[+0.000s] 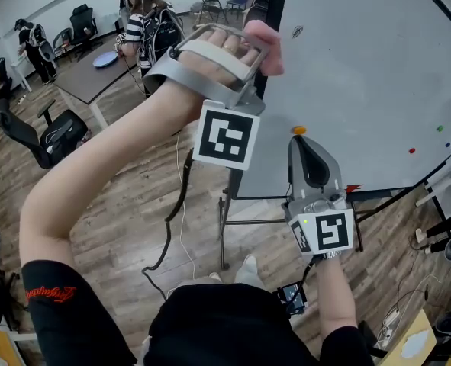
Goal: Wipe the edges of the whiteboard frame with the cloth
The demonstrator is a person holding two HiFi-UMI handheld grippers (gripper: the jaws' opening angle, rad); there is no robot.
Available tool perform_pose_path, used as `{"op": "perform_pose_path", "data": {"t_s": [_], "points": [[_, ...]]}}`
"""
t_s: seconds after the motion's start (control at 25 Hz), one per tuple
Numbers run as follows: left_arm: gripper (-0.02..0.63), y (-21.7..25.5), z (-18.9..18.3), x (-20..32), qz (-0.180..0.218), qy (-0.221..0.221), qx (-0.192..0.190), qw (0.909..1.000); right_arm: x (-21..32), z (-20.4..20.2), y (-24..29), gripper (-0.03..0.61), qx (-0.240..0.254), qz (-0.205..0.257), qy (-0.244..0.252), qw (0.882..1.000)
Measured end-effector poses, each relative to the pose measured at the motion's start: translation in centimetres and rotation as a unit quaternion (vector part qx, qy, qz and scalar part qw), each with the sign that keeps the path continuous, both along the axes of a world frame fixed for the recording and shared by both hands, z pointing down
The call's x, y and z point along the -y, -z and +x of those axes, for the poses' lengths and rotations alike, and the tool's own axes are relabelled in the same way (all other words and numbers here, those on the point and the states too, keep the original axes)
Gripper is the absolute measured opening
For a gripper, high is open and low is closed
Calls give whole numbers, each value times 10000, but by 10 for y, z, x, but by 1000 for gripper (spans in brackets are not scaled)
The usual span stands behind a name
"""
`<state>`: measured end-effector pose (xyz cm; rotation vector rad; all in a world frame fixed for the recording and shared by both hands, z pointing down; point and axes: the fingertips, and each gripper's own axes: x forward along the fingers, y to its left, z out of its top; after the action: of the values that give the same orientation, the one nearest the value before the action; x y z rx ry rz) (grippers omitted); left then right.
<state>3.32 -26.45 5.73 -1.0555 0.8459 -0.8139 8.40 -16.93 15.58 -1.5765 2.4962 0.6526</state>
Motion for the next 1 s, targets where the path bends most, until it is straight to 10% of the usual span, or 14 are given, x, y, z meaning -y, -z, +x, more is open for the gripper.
{"op": "perform_pose_path", "data": {"t_s": [1.0], "points": [[37, -43, 2, -1, -96, -175, 361, 9991, 12, -3, -10, 2, 42, -129, 82, 9999]]}}
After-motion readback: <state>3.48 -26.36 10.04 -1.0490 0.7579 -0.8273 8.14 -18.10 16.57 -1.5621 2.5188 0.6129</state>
